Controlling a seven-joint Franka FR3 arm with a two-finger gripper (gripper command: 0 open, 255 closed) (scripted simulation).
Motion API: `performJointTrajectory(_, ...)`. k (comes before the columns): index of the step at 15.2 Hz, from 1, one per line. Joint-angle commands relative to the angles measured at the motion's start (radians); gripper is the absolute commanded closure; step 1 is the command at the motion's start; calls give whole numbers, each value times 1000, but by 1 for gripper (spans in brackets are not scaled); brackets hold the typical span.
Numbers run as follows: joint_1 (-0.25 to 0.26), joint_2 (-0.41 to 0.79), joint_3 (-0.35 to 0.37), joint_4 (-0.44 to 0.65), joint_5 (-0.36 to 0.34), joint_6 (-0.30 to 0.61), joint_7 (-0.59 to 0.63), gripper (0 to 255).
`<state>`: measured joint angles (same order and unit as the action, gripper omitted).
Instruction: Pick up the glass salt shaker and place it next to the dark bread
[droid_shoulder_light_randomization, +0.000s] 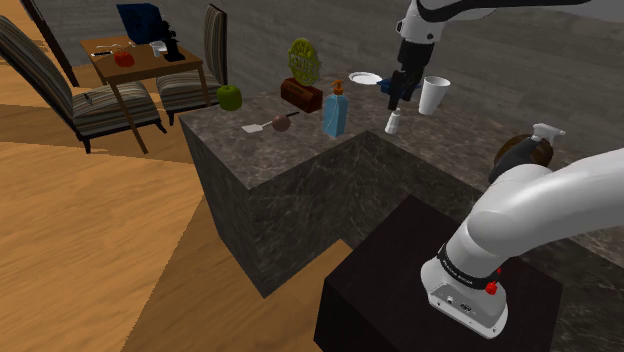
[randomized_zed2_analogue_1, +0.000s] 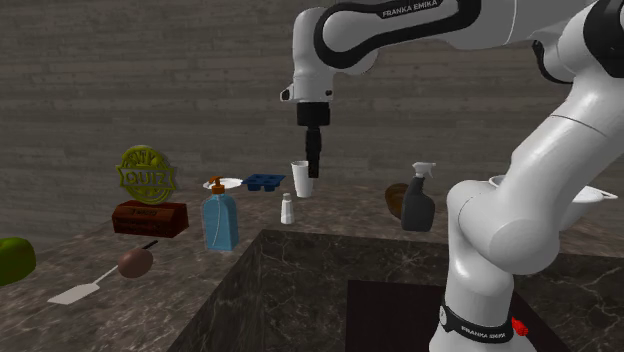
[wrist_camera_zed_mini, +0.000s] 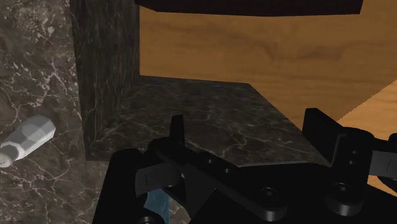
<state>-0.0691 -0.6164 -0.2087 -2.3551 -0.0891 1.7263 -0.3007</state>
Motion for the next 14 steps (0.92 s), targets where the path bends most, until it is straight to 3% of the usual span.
performJointTrajectory(1, -10, 44, -31, 4, -25, 43, -39, 0)
performJointTrajectory(8, -35, 234, -136, 62, -75, 188, -165, 0)
performJointTrajectory(14, -51, 427, -219, 158, -69, 298, -282, 0)
